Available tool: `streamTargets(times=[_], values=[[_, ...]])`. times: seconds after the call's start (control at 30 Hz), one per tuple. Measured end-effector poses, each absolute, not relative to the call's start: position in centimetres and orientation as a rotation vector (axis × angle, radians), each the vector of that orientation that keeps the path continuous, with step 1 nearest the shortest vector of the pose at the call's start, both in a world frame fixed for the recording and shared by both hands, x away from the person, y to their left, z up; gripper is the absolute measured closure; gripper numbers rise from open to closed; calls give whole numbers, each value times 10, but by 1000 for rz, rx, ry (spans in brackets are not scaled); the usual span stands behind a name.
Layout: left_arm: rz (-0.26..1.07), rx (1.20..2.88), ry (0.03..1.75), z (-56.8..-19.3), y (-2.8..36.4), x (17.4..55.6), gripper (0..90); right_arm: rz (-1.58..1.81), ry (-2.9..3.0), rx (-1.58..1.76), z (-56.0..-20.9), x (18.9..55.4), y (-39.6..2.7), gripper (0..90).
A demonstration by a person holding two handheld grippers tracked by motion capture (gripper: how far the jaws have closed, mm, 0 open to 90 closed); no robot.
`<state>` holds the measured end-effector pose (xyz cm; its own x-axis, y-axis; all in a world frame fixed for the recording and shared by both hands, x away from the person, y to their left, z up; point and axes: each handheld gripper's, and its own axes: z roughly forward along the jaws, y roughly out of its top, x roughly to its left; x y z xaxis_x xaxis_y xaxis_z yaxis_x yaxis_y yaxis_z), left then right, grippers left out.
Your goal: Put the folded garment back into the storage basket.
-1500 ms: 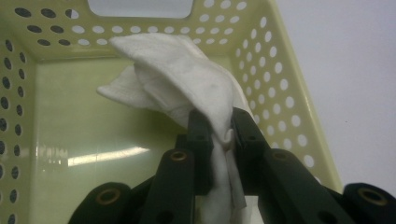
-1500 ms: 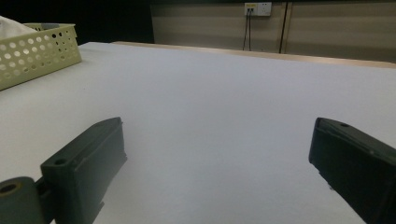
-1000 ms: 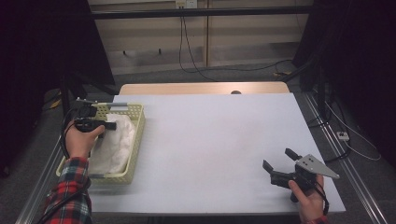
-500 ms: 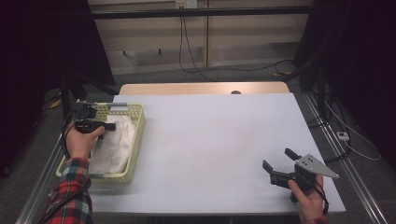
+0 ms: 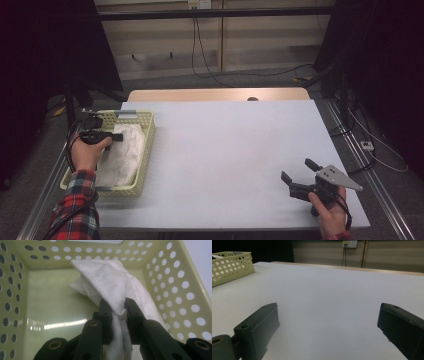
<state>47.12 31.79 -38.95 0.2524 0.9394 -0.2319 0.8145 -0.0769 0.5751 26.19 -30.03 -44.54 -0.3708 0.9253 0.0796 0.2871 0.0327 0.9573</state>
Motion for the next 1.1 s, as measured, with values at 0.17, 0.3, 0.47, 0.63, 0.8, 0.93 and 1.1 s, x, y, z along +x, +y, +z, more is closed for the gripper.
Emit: streamTargets(times=[0.17, 0.3, 0.47, 0.63, 0.8, 0.93, 1.1], values=[[275, 1921, 1596, -394, 321, 472, 764, 1366, 1709, 1243, -446, 262, -300, 38], [274, 1925, 1597, -395, 324, 472, 756, 1363, 1712, 1240, -446, 262, -301, 38], [284, 1931, 1596, -396, 324, 472, 747, 1368, 1707, 1235, -445, 262, -300, 39], [306, 1922, 1594, -399, 326, 472, 719, 1367, 1706, 1240, -445, 262, -301, 39], [310, 1912, 1599, -400, 326, 472, 687, 1369, 1709, 1232, -445, 262, -301, 39], [314, 1913, 1599, -400, 327, 471, 660, 1367, 1706, 1233, -445, 262, -302, 39], [320, 1927, 1595, -400, 329, 471, 647, 1367, 1710, 1230, -445, 263, -301, 39]])
